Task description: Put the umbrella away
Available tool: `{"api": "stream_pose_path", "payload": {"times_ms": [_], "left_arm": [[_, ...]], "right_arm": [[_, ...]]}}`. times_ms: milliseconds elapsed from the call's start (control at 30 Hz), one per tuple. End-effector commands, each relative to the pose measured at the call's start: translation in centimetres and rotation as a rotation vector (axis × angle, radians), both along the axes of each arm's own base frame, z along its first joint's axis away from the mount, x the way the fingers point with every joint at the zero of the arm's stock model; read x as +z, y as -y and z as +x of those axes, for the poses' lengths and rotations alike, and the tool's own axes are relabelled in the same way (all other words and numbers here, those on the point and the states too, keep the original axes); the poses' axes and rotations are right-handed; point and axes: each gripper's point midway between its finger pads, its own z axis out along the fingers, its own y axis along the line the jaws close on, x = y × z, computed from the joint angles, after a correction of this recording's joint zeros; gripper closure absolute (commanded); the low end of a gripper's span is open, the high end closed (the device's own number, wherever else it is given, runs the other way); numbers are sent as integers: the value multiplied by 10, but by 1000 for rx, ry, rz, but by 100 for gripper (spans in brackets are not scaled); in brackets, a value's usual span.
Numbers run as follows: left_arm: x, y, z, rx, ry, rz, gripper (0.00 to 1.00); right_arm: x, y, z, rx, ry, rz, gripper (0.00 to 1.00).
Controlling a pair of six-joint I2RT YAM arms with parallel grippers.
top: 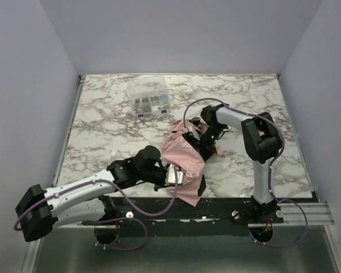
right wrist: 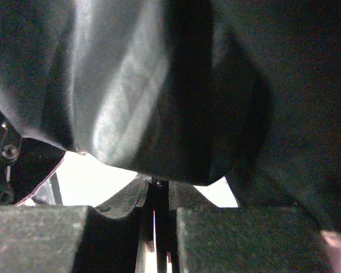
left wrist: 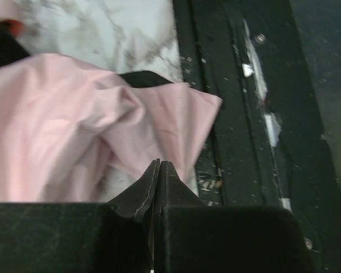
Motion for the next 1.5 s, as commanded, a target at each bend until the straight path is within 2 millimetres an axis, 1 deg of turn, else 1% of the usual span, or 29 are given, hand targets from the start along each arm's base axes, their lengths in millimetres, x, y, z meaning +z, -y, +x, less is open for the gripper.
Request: {"api": "stream_pose_path", "payload": {"times_ms": [0, 67, 167, 233, 267, 300, 400, 533, 600, 667, 733, 767, 800, 867, 933, 1033, 1133, 1200, 1267, 1367, 1433, 1467], "left_arm": [[-27, 20, -29, -29, -90, 104, 100], [-38, 27, -35, -37, -116, 163, 100], [-56, 32, -34, -40, -108, 246, 100], [-71, 33, -25, -22, -89, 322, 100], [-74, 35, -21, -30, -75, 354, 100], [-84, 33, -17, -29, -65, 402, 100], [-97, 35, -11, -37, -66, 496, 100], [-106, 36, -1, -25, -42, 553, 100], [-113, 33, 8, -5, -22, 604, 100], [-120, 32, 25, 38, 14, 656, 100], [-127, 30, 51, 109, 85, 700, 100], [-128, 29, 69, 170, 135, 709, 100], [-128, 28, 86, 224, 176, 712, 100], [-121, 31, 123, 337, 273, 676, 100], [-107, 41, 152, 401, 354, 611, 100], [-89, 62, 184, 447, 487, 547, 100], [-77, 82, 204, 456, 573, 485, 100], [-74, 89, 212, 475, 597, 464, 100], [-76, 94, 213, 472, 589, 441, 100], [-89, 96, 207, 447, 556, 445, 100], [-93, 95, 196, 425, 504, 433, 100], [-92, 95, 190, 416, 468, 419, 96]], "right_arm": [[-57, 43, 27, 55, 140, -205, 99], [-56, 44, 28, 49, 143, -208, 99], [-55, 45, 30, 45, 149, -204, 99], [-55, 44, 30, 47, 150, -203, 99], [-55, 44, 30, 47, 149, -204, 99], [-55, 45, 30, 48, 151, -203, 99], [-54, 45, 30, 48, 155, -198, 99], [-50, 46, 30, 49, 160, -189, 99], [-49, 47, 29, 54, 161, -187, 99], [-48, 48, 26, 61, 159, -184, 99], [-46, 51, 20, 79, 155, -177, 99], [-46, 52, 15, 91, 148, -171, 99], [-45, 55, 10, 101, 141, -171, 99], [-45, 58, 0, 122, 116, -169, 99], [-44, 58, -12, 145, 66, -159, 99], [-47, 57, -33, 206, -9, -181, 99], [-48, 52, -49, 272, -39, -197, 99], [-44, 49, -51, 284, -55, -185, 99], [-43, 48, -48, 289, -55, -187, 99], [-55, 58, -38, 299, -38, -267, 99], [-62, 64, -34, 296, -32, -319, 99], [-64, 66, -30, 291, -16, -337, 99]]}}
